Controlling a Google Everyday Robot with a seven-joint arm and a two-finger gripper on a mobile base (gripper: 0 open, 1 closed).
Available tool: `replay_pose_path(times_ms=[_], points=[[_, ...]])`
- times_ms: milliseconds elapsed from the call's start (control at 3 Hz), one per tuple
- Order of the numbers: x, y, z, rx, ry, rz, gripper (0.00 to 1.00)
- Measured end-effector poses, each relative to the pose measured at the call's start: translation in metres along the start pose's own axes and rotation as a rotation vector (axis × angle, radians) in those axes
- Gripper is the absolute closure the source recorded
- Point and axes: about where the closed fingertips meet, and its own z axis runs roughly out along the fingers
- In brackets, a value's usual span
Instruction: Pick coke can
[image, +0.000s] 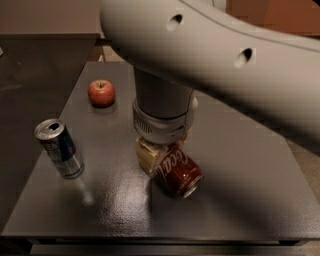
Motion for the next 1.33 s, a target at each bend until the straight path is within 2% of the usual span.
replay_pose_path(times_ms=[1000, 1333], points=[[-0.022, -0.048, -0.095, 0.106, -0.13, -0.134, 1.0], [-0.021, -0.054, -0.104, 0.115, -0.181, -0.184, 1.0]])
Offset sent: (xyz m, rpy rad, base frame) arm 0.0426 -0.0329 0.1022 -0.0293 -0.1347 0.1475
